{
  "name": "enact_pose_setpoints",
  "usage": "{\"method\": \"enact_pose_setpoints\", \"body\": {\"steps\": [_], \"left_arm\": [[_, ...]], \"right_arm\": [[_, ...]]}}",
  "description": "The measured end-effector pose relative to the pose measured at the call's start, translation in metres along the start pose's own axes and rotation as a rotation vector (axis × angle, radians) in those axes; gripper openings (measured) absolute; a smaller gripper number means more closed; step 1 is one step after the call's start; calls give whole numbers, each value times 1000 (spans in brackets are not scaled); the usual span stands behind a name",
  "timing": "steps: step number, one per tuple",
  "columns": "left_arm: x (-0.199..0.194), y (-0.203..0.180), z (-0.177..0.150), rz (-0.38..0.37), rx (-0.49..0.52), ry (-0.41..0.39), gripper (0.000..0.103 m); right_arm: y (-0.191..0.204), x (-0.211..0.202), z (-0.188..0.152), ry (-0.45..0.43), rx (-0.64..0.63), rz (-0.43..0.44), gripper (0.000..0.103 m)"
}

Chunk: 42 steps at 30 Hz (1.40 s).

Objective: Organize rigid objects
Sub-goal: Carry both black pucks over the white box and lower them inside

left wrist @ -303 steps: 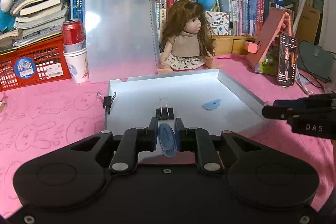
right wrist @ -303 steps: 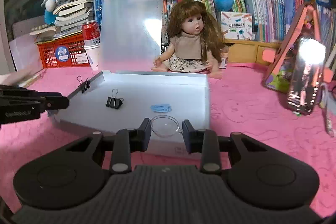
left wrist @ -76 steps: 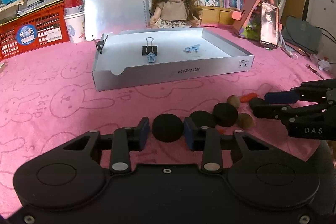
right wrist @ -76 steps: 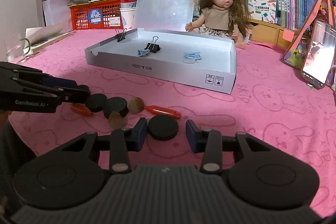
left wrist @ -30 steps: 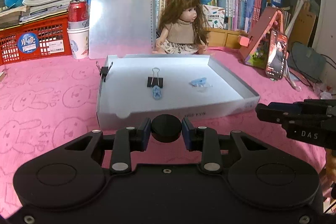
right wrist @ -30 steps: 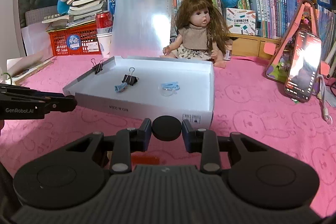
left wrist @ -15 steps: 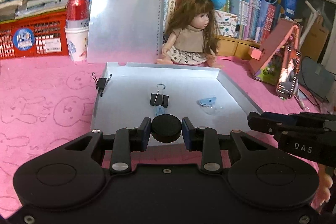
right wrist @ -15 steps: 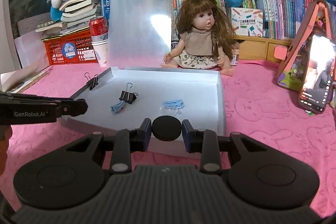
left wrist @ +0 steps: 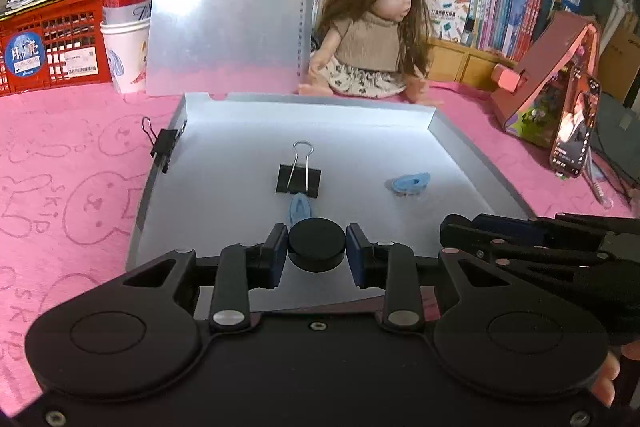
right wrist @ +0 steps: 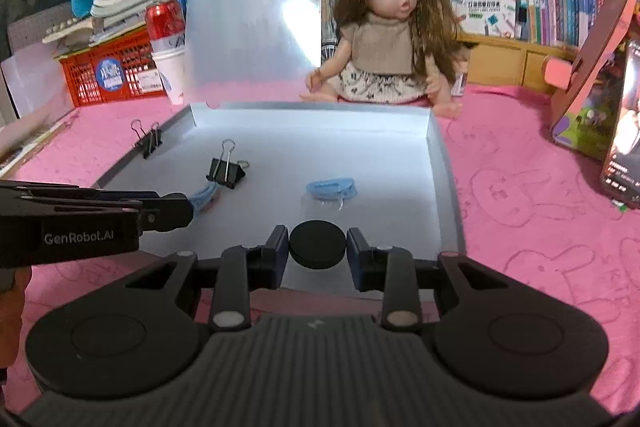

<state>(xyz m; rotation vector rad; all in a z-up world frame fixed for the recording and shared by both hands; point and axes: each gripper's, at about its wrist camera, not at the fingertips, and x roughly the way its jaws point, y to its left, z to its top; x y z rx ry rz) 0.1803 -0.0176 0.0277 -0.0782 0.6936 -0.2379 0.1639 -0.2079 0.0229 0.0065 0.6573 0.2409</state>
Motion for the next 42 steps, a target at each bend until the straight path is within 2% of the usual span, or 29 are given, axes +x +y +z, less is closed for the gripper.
{"method": "enact_pose_setpoints", "body": {"steps": [13,39,42], "left_arm": [[17,2,-3,16,-11,22,30],[18,1,-3,24,-6,18,31],[18,1,-3,24,-7,18,31]], "right_arm": [[1,10,2,19,-2,-7,37],[-3,19,8,69,45,-10,37],[-3,18,8,71,43,-10,40]]}}
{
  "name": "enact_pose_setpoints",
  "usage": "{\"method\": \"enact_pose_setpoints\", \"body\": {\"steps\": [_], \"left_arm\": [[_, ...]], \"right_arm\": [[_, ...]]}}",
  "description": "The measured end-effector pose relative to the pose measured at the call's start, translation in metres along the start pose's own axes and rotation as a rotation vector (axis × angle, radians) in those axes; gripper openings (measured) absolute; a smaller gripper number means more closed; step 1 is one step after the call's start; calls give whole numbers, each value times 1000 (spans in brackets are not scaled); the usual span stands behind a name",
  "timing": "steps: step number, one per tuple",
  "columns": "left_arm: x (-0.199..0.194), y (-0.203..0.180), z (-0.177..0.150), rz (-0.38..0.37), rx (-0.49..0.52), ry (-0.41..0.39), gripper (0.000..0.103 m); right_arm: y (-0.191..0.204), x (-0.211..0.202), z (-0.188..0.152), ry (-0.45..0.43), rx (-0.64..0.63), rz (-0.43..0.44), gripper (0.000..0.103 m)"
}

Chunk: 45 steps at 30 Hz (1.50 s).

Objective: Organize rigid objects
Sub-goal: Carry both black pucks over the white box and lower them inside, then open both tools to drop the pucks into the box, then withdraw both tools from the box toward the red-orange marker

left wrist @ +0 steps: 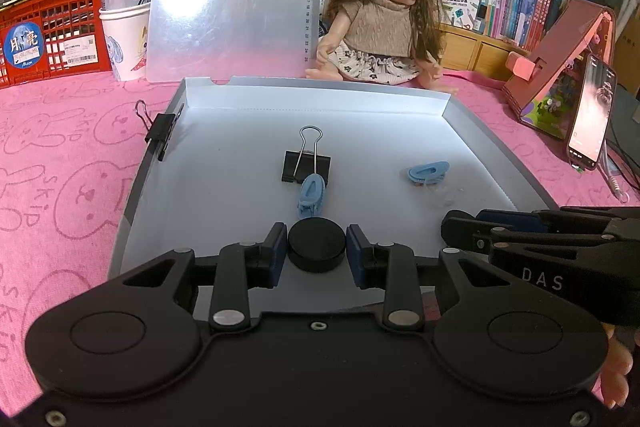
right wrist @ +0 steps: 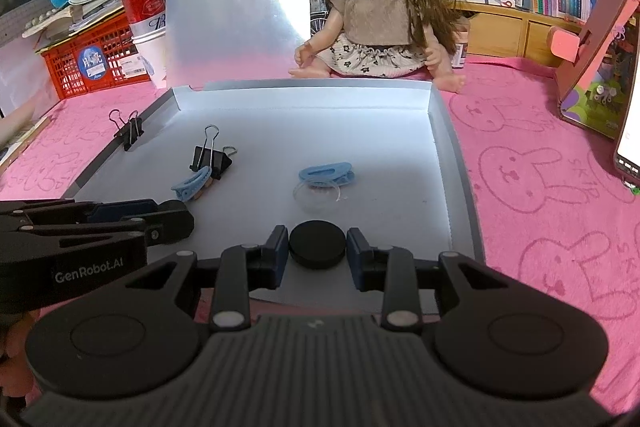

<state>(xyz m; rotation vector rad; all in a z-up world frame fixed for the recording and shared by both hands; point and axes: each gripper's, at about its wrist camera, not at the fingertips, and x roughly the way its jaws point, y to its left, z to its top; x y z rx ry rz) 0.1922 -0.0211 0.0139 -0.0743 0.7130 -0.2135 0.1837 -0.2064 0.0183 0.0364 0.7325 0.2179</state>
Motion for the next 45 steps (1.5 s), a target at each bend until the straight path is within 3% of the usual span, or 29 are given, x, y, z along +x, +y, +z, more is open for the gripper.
{"method": "enact_pose_setpoints", "body": {"steps": [3,6,20,37,45], "left_arm": [[0,0,0,-1,-3,-2,39],[-3,-1,-1,-1,2,-8,46],[-54,-7,-11,-44,57,-79,70],[-116,-14,-67,-95,112,-75,72],[-131,-13,-95,-101,105,-43,72]], "right_arm": [[0,0,0,1,5,1,40],[-2,-2,0,1,13,8,55],[-12,-48,-11,-94,-31,32,74],[-2,-103,-63,-159,-154,20,81],[-2,-106,-82,-160,-130,14,81]]}}
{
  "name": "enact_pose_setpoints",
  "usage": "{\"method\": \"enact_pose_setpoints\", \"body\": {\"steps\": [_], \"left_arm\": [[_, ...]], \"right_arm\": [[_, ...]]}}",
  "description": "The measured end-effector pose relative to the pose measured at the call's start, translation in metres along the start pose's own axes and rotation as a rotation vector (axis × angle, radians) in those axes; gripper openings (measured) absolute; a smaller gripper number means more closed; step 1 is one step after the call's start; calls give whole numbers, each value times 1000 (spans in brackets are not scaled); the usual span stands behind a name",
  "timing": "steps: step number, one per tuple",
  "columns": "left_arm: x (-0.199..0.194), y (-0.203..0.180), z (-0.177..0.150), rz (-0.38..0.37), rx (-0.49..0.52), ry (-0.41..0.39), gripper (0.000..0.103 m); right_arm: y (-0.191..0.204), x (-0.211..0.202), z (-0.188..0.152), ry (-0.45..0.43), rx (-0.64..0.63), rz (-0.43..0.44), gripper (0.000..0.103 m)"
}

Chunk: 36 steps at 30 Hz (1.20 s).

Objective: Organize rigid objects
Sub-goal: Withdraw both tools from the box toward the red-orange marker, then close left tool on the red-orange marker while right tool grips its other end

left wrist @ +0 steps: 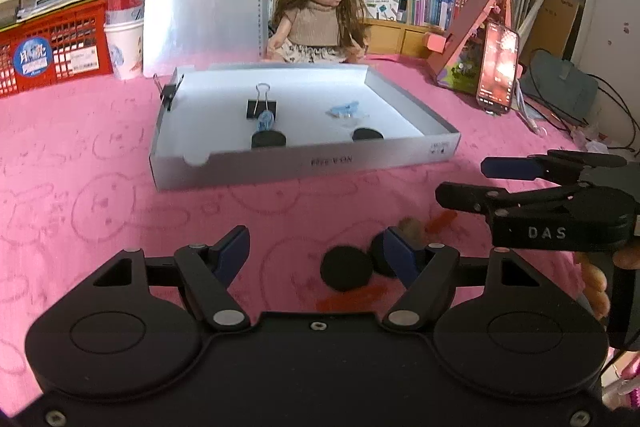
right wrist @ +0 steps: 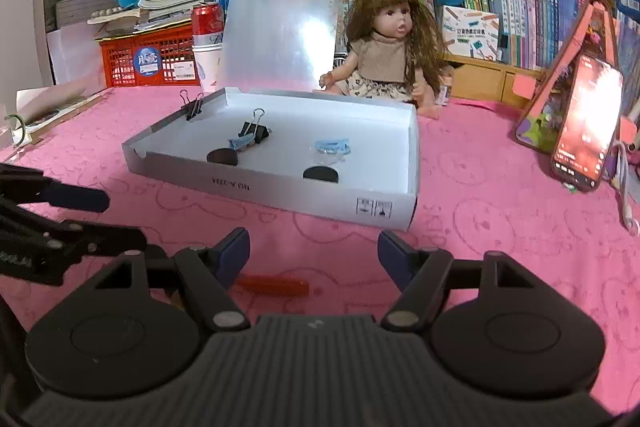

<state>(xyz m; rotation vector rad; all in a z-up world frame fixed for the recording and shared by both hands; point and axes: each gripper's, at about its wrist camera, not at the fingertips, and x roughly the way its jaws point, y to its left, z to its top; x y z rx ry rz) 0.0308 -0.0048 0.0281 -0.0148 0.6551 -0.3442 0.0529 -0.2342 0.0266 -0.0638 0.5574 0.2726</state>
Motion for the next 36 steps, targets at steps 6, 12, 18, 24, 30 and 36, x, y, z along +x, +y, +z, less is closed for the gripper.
{"method": "enact_pose_setpoints", "body": {"steps": [6,12,18,24,30,36], "left_arm": [[-8,-2,-12,12,-6,10,72],[-14,-8,-23,-26,-2,36,67],[-16,-22,-33,-22,9,27,59],[-7,-30,-32,40,-18,3,59],[2,-39,-33,91,-19,-13,59],[1,-42,-36,114,-38,-24,59]], "right_arm": [[-1,-5,-8,-10,19,-15,81],[2,-8,-15,-10,31,-16,76],[11,-9,-18,-19,17,-10,73],[16,-4,-19,-8,35,-21,72],[19,1,-21,10,45,-22,70],[22,7,-23,18,47,-29,62]]}}
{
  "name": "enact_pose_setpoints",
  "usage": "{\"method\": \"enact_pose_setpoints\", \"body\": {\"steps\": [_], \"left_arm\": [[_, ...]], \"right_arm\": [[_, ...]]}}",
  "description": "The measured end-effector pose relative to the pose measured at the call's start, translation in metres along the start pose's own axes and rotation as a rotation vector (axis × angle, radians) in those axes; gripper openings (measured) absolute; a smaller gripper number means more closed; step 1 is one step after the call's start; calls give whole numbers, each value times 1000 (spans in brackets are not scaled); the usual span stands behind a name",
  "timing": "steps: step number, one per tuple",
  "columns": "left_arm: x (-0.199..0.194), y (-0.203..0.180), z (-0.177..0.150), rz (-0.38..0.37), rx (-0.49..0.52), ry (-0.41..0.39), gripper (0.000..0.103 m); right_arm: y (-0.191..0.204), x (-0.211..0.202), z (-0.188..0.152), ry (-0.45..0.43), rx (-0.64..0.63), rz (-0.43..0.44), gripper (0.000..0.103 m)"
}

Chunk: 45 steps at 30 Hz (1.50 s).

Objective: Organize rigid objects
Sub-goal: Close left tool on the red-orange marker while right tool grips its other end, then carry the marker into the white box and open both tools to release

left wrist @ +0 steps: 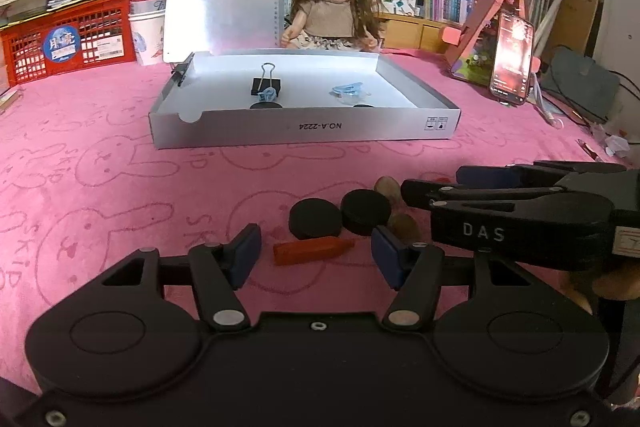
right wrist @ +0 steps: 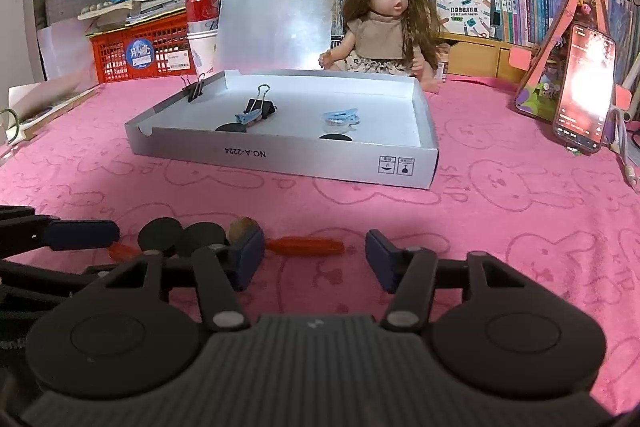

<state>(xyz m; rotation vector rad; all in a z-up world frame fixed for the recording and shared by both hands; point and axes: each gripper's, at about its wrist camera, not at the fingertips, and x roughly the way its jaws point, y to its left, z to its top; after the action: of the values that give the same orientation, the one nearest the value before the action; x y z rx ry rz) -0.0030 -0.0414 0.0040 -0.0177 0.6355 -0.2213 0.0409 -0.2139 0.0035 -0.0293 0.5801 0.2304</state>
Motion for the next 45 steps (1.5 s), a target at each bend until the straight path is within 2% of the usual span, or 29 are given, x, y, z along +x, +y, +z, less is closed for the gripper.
{"method": "enact_pose_setpoints", "body": {"steps": [3,8,9,11,25,31,45], "left_arm": [[-2,0,-1,8,-20,1,59],[0,-9,-3,61,-21,-7,57],[1,-12,-4,73,-12,-11,54],[1,-16,-6,97,14,-22,42],[-8,-6,3,64,7,-48,42],[-10,0,17,66,2,-73,42],[6,21,53,48,-36,-75,42]], "right_arm": [[0,0,-1,-7,1,-6,49],[-3,0,-1,-10,30,4,49],[-4,-1,-1,-10,32,6,49],[-5,-2,-1,-11,34,8,49],[-10,-6,6,-34,48,0,49],[-14,-6,14,-51,60,-5,49],[-21,1,40,-78,90,-9,49]]}}
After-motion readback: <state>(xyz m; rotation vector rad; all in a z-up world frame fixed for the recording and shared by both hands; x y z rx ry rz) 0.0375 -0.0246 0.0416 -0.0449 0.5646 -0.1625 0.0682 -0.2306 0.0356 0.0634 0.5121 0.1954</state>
